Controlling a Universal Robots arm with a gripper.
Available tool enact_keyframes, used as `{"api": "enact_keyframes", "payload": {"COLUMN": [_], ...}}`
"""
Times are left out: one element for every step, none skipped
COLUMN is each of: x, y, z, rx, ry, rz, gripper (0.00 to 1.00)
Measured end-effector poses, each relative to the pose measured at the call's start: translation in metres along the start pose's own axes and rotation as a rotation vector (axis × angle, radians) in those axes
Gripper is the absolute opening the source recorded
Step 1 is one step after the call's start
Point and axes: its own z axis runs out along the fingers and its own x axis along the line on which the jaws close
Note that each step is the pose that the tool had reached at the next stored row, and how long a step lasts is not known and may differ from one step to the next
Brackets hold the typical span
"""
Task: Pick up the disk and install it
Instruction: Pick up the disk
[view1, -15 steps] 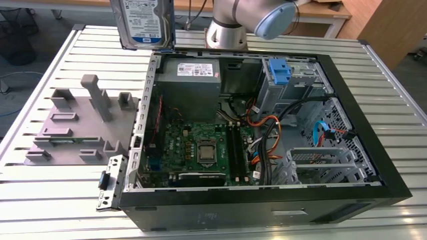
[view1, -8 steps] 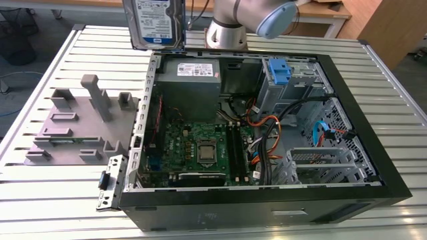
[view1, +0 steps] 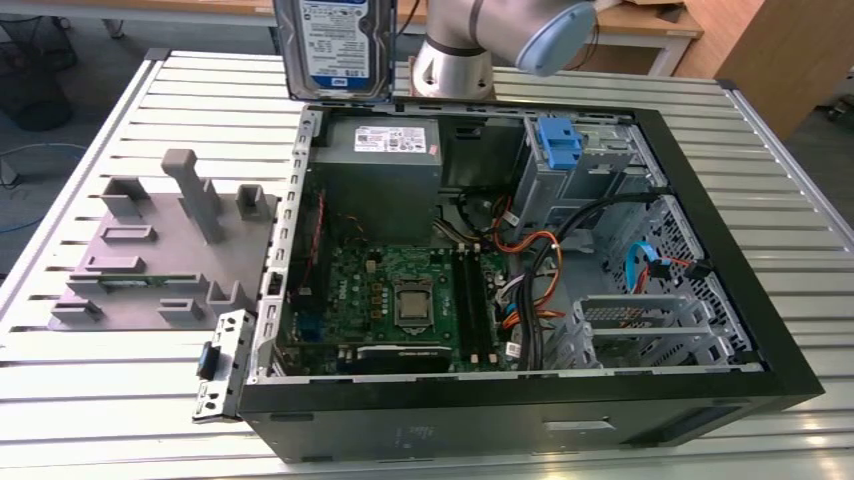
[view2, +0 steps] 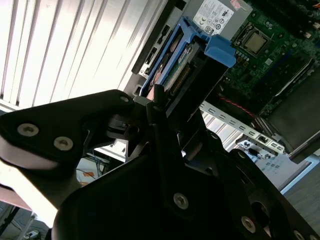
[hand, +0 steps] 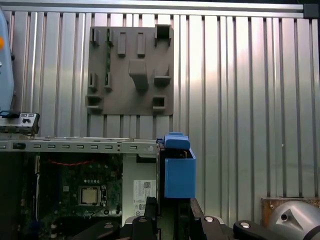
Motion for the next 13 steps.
{"api": "enact_keyframes", "payload": {"x": [0.0000, 0.0000, -0.0001, -0.0001, -0.0001, -0.0001, -0.0001, -0.0001, -0.0001, -0.0001, -0.0001, -0.0001, -0.0002], "y": [-0.0030, -0.0061, -0.0090, -0.0120, -0.0150, -0.0179, -0.0208, -0.0236, -0.0265, -0.0295, -0.0323, -0.0351, -0.0378], "z": [-0.0001, -0.0003, -0.0005, -0.0006, -0.0008, -0.0009, -0.0011, -0.0012, -0.0013, -0.0015, -0.0016, -0.0018, -0.0019], "rx": [0.0000, 0.0000, -0.0001, 0.0000, 0.0000, 0.0000, -0.0001, 0.0000, 0.0000, 0.0000, 0.0000, -0.0001, -0.0001], "ry": [0.0000, 0.0000, 0.0000, 0.0000, 0.0000, -0.0001, 0.0000, 0.0000, -0.0001, -0.0001, 0.0000, 0.0000, 0.0000], "rz": [0.000, 0.000, 0.000, 0.000, 0.000, 0.000, 0.000, 0.000, 0.000, 0.000, 0.000, 0.000, 0.000], "gripper": [0.35, 0.35, 0.35, 0.35, 0.35, 0.35, 0.35, 0.35, 0.35, 0.35, 0.35, 0.35, 0.35]}}
